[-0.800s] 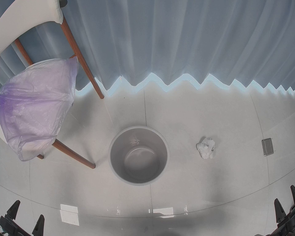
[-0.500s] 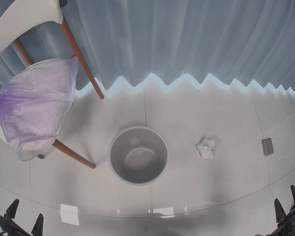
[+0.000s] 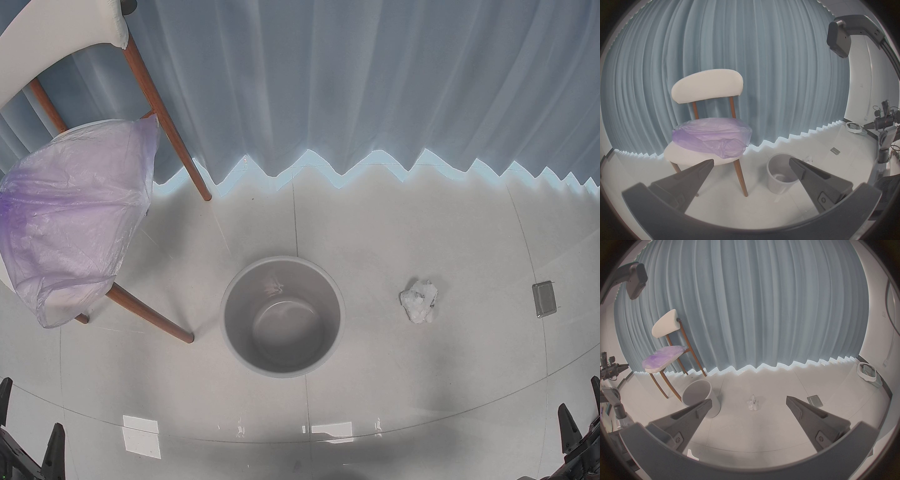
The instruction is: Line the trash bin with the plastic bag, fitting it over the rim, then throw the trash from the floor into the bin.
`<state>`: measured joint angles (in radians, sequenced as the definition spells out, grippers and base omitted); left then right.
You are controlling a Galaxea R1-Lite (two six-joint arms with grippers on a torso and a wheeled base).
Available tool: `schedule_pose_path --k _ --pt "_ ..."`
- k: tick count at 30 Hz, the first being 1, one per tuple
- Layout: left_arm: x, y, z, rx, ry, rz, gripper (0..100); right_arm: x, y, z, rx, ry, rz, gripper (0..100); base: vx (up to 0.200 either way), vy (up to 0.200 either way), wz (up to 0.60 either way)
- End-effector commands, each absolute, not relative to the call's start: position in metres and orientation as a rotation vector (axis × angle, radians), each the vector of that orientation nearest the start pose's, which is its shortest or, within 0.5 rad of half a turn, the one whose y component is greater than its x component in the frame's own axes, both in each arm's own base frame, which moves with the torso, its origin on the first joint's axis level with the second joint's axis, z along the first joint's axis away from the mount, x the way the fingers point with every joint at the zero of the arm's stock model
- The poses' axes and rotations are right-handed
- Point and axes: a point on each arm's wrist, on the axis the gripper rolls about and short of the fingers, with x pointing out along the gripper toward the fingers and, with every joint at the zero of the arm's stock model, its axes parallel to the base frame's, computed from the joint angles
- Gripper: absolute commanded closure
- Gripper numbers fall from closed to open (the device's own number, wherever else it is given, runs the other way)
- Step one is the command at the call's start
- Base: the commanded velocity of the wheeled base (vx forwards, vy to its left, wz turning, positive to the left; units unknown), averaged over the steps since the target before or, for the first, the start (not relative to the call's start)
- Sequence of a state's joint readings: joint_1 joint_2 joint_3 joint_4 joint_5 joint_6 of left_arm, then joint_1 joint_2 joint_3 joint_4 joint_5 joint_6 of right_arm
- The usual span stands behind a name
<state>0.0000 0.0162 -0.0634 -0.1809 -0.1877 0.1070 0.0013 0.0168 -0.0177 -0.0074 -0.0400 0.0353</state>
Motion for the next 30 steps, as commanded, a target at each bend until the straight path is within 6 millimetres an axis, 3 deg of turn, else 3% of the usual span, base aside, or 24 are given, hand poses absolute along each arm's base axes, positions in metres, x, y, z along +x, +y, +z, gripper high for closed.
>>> schedule_pose_path --k 1,6,9,13,17,18,24,30 --pt "-0.037 -0.005 0.143 0.135 -0.201 -0.223 0 -0.023 -0.001 0.076 0.037 -0.008 -0.038 0 0.0 0.0 0.0" --pt "-0.006 -0.005 0.193 0.164 -0.083 -0.286 0 -0.023 -0.001 0.076 0.035 -0.008 -0.038 0 0.0 0.0 0.0" --pt "0.029 -0.008 0.229 0.232 -0.03 -0.317 0 -0.023 -0.001 0.076 0.035 -0.008 -0.038 0 0.0 0.0 0.0" --pt "0.072 -0.015 0.259 0.268 0.002 -0.421 0 -0.023 -0.001 0.076 0.034 -0.008 -0.038 0 0.0 0.0 0.0" --pt "0.102 -0.023 0.273 0.294 0.019 -0.495 0 -0.023 -0.001 0.076 0.034 -0.01 -0.037 0 0.0 0.0 0.0" --pt "0.12 -0.029 0.28 0.296 0.032 -0.533 0 -0.023 -0.001 0.076 0.034 -0.01 -0.037 0 0.0 0.0 0.0" --pt "0.173 -0.047 0.296 0.3 0.071 -0.567 0 -0.023 -0.001 0.076 0.031 -0.01 -0.037 0 0.0 0.0 0.0" --pt "0.2 -0.079 0.292 0.343 0.111 -0.599 0 -0.023 -0.001 0.076 0.031 -0.01 -0.037 0 0.0 0.0 0.0"
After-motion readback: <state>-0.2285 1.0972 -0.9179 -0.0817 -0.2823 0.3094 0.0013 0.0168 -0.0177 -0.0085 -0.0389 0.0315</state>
